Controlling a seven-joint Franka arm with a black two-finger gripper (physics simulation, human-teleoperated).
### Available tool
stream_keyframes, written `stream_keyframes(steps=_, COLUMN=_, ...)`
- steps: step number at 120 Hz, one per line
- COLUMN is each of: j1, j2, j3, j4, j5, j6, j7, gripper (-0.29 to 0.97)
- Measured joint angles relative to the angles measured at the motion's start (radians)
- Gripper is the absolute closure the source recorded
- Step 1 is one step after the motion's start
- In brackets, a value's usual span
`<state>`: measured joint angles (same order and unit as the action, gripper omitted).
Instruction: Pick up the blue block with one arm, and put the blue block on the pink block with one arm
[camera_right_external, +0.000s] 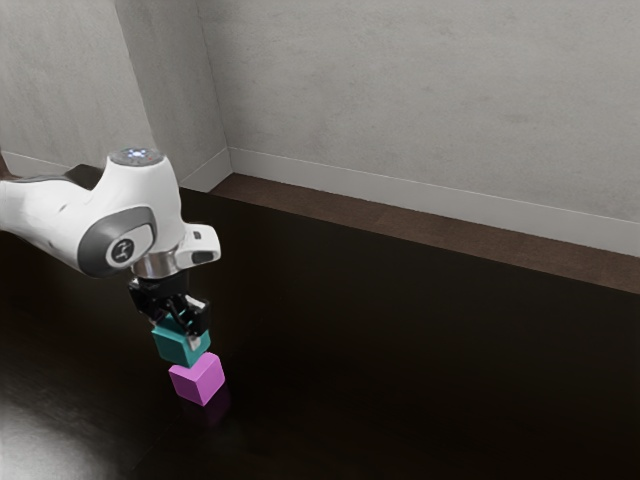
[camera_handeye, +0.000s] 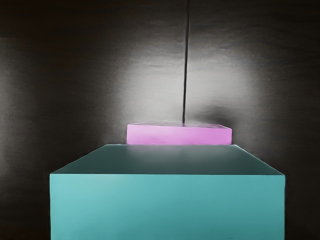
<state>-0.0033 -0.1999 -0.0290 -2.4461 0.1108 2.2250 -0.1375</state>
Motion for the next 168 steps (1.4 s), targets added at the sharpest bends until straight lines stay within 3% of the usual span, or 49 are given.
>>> stream_keyframes(steps=65, j1=0.0, j2=0.065, j3=0.012, j4=-0.003, j5=0.0, j6=0.038, j7=0.0, gripper=0.32)
stream_keyframes(steps=154, j1=0.0, j2=0.074, j3=0.011, j4=-0.003, j5=0.0, j6=0.047, j7=-0.001, gripper=0.32)
stream_keyframes(steps=168, j1=0.0, j2=0.074, j3=0.009, j4=-0.003, j5=-0.005, j6=0.055, j7=0.003, gripper=0.19)
